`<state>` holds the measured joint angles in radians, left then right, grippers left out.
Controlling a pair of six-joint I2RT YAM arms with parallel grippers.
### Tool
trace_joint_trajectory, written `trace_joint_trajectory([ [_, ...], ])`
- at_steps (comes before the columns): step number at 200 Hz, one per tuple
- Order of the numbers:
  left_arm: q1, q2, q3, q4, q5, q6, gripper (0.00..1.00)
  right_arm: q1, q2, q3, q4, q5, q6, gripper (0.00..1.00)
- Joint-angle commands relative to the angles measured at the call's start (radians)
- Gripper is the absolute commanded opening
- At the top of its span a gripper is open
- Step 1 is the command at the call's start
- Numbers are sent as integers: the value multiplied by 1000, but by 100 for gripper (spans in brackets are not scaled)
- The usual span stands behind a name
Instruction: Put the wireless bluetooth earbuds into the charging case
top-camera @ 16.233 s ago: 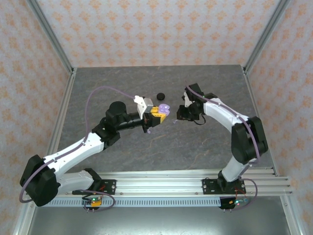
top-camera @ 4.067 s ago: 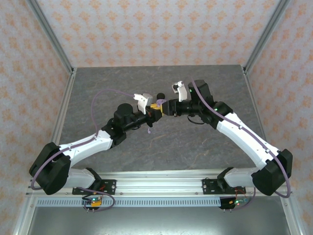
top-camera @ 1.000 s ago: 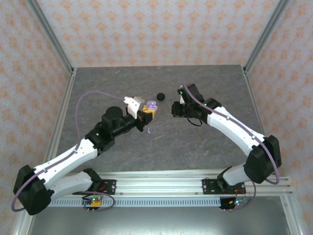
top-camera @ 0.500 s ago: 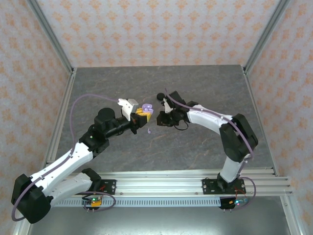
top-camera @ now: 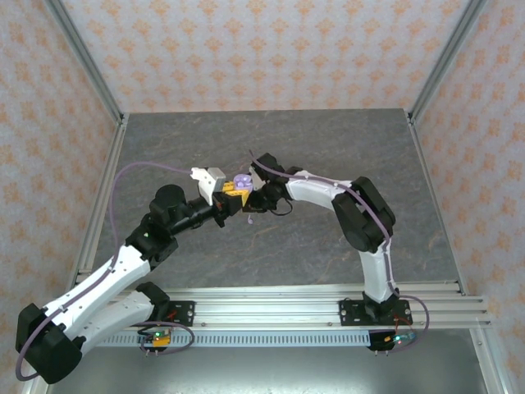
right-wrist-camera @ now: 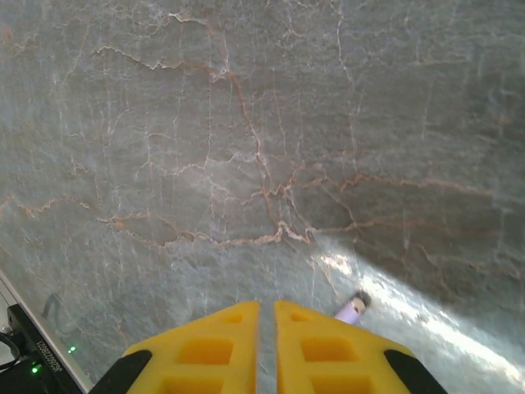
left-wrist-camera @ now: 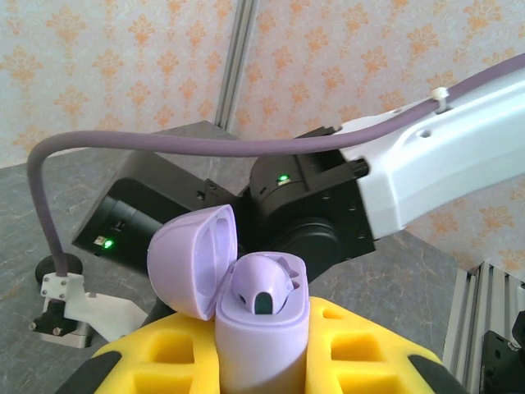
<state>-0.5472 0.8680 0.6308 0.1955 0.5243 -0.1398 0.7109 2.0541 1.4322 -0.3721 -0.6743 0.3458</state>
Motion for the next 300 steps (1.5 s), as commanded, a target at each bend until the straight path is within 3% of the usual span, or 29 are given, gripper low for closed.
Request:
trace_joint_trajectory([
  [1, 6, -26, -9, 4, 16, 10, 14, 4, 45, 58, -50, -23, -25, 13],
  [100, 6, -21, -10, -2, 3, 13, 14, 8, 136, 162, -282, 89, -139, 13],
  [231, 7, -9, -8, 0, 11, 4, 14, 8, -27, 57, -343, 295, -130, 15],
  [266, 7, -8, -7, -4, 9, 5, 14, 7, -134, -8, -316, 300, -105, 24],
  [300, 6, -5, -6, 0, 6, 5, 14, 9, -207, -78, -265, 219, -91, 36],
])
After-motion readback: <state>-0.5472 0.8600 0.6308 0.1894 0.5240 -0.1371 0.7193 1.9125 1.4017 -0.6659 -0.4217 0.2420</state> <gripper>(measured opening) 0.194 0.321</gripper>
